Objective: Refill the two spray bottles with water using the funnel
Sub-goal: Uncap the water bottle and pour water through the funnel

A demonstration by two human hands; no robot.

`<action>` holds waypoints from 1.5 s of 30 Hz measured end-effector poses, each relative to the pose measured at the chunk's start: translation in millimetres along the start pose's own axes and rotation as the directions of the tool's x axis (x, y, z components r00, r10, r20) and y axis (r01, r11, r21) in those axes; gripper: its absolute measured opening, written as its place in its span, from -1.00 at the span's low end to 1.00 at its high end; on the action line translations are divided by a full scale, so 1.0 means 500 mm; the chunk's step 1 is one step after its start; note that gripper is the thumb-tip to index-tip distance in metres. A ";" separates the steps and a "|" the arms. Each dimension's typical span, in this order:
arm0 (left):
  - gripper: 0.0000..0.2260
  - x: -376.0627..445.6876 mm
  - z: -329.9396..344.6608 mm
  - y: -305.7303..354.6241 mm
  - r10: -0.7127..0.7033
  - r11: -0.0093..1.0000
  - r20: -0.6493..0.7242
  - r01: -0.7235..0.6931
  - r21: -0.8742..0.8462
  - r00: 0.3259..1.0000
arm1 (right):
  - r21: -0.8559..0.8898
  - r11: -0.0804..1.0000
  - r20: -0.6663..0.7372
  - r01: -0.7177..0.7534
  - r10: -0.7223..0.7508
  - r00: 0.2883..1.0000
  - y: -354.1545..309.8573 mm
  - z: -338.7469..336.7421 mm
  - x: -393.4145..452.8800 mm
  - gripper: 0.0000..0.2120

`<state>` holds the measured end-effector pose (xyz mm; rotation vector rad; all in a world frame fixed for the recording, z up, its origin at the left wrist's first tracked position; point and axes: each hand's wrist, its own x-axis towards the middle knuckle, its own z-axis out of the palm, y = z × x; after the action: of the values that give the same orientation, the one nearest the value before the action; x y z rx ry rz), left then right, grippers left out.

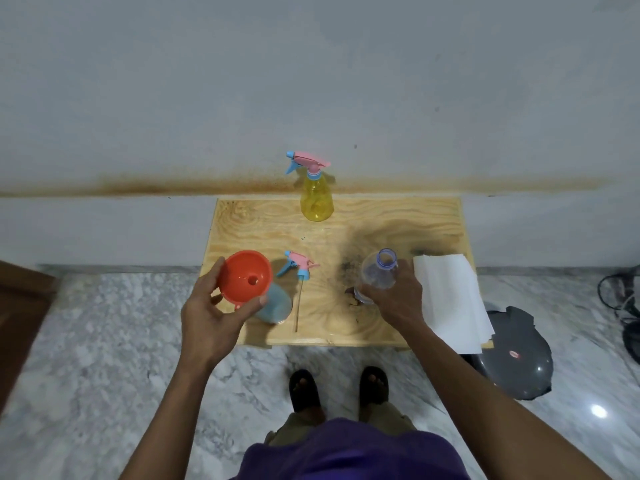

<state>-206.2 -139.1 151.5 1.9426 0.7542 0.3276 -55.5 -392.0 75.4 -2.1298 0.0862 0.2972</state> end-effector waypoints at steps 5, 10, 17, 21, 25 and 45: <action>-0.18 -0.010 0.059 0.080 0.027 0.998 -0.018 -0.028 -0.049 0.999 | 0.048 0.999 0.034 0.006 -0.007 0.999 0.002 -0.014 0.001 -0.39; -0.29 0.001 0.205 0.078 -0.213 0.977 0.140 0.209 0.042 0.967 | 0.045 0.999 0.065 0.003 -0.006 0.998 0.000 -0.024 0.002 -0.39; -0.62 0.040 0.342 -0.012 -0.430 0.898 0.217 0.389 0.208 0.876 | 0.037 0.998 0.057 0.051 -0.053 0.997 0.014 -0.023 0.012 -0.47; -0.71 0.055 0.381 -0.043 -0.452 0.884 0.251 0.392 0.256 0.856 | -0.011 0.996 0.029 0.089 -0.088 0.996 0.035 -0.021 0.023 -0.53; -0.70 0.058 0.409 -0.047 -0.399 0.906 0.262 0.333 0.262 0.879 | -0.036 0.993 0.040 0.113 -0.111 0.993 0.048 -0.024 0.034 -0.50; -0.83 0.035 0.404 -0.051 -0.411 0.910 0.321 0.403 0.096 0.853 | 0.000 0.998 0.122 0.061 -0.061 0.991 0.029 -0.051 0.040 -0.33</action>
<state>-96.5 -262.7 31.5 1.7414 0.9169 -0.2704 -33.9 -420.3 72.1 -2.1082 -0.0504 0.3909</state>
